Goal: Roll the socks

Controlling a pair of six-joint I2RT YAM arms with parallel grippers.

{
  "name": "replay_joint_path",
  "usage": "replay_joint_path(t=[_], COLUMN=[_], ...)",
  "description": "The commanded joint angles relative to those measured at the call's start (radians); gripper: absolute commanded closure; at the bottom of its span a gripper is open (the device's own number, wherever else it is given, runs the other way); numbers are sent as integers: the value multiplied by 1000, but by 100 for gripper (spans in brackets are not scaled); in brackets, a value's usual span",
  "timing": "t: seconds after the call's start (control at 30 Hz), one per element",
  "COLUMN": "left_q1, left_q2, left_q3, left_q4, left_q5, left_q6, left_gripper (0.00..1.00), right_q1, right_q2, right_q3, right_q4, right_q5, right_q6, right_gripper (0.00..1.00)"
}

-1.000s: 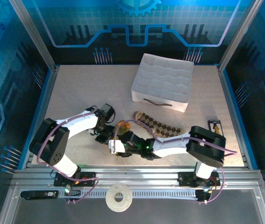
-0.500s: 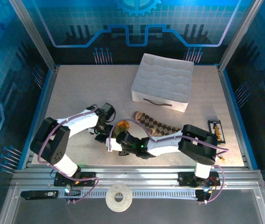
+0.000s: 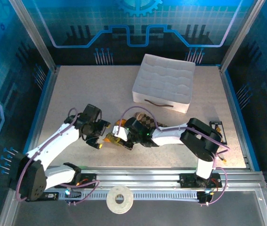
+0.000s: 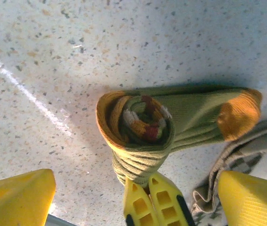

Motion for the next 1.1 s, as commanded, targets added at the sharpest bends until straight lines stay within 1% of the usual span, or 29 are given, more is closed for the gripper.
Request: replay_joint_path(t=[0.0,0.07,0.17,0.27,0.47,0.6,0.67,0.77,0.83,0.9,0.93,1.0,1.07], left_q1=[4,-7,-25,-49,-93,-110,-112,-112,-114,-119,-121,-125,-131], left_q2=[-56,-73,-68,-48,37,99,126,184,234,277,295,316,320], left_q3=[-89,-125,-146,-163,-171,-170,-185,-194,-188,-182,-182,-175,-166], left_q4=[140,206,244,289,362,362,367,365,347,296,274,213,155], left_q5=[9,23,28,27,14,2,-9,-29,-35,-42,-40,-33,-30], left_q6=[36,41,52,45,42,41,34,28,25,7,0,-18,-24], left_gripper=[15,23,28,28,28,31,36,49,53,63,69,81,89], right_q1=[-66,-99,-131,-151,-165,-173,-176,-177,-177,-176,-172,-162,-141], right_q2=[90,113,149,172,219,239,249,251,248,236,229,217,184], right_q3=[-29,12,58,98,166,190,201,200,197,191,189,196,193], right_q4=[-213,-236,-294,-336,-413,-435,-443,-433,-422,-408,-406,-423,-423], right_q5=[-132,-174,-225,-260,-281,-288,-296,-301,-307,-303,-294,-266,-238], right_q6=[75,93,101,102,110,126,132,139,139,136,130,97,50], right_gripper=[100,100,100,100,100,100,100,100,100,100,99,92,85])
